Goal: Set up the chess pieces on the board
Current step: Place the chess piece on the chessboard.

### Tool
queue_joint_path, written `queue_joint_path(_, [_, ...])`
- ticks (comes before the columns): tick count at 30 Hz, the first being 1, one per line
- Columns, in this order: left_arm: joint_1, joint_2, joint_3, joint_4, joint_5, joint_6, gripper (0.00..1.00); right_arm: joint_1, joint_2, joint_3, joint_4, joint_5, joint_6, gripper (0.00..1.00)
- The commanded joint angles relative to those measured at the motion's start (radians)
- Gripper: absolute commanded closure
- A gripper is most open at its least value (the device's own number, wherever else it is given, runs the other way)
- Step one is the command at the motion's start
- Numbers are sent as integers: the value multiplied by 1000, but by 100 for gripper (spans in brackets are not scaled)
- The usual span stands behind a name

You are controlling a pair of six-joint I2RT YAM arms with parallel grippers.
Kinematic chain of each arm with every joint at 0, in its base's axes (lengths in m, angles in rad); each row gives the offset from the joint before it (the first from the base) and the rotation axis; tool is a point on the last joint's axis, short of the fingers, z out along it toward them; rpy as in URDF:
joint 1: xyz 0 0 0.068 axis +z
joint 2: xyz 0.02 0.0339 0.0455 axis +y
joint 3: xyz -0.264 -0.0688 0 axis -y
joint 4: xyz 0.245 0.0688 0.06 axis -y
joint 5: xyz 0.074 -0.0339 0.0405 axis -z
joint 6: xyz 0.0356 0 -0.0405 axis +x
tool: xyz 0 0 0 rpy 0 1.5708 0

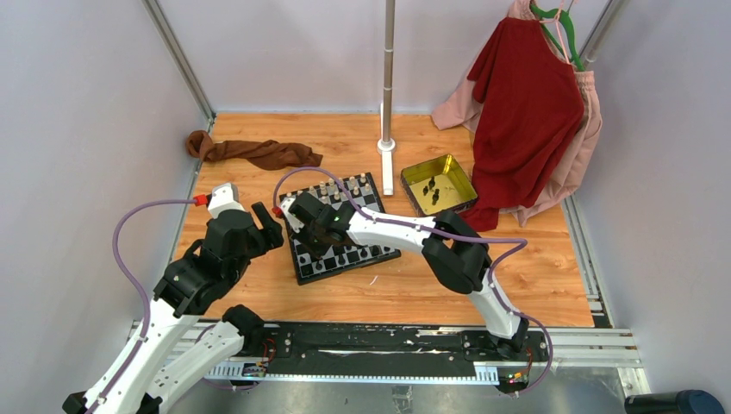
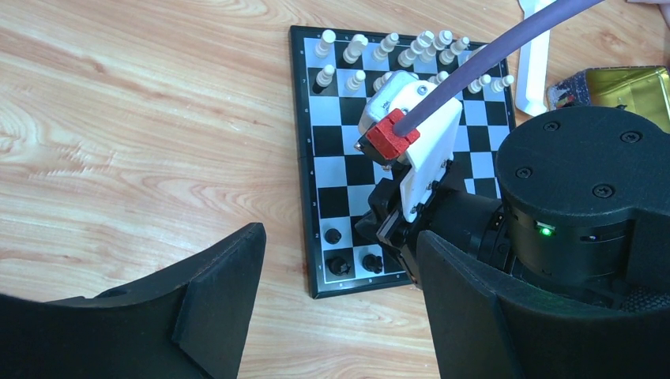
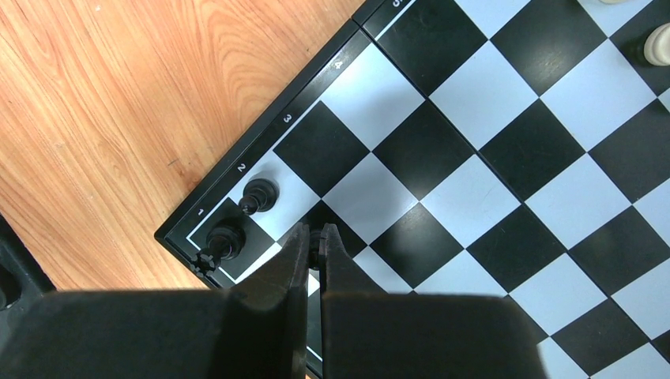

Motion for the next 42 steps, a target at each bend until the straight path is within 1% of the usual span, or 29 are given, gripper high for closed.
queue_joint_path(1, [-7,-7,9,-7,-6,-12,25,22,-20,-29,-41,17,7,98])
queue_joint_path(4, [-7,-7,9,-7,-8,-12,24,22,-20,-29,-43,18,8,94])
queue_joint_path(10, [-7,-7,12,-7,-13,-11,24,23,-18,-19,-51,22,3,81])
queue_joint_path(12, [-6,-8,11,-7,-13,-9,24,22,-16,-13,-53,23,2,78])
queue_joint_path(29, [-7,-13,8,-7,-12,-8,24,23,-16,30,-76,23,-10,72])
queue_joint_path(42, [-7,-11,11,-8,-24,-20,24,22,-41,66,-101,32,-27,71])
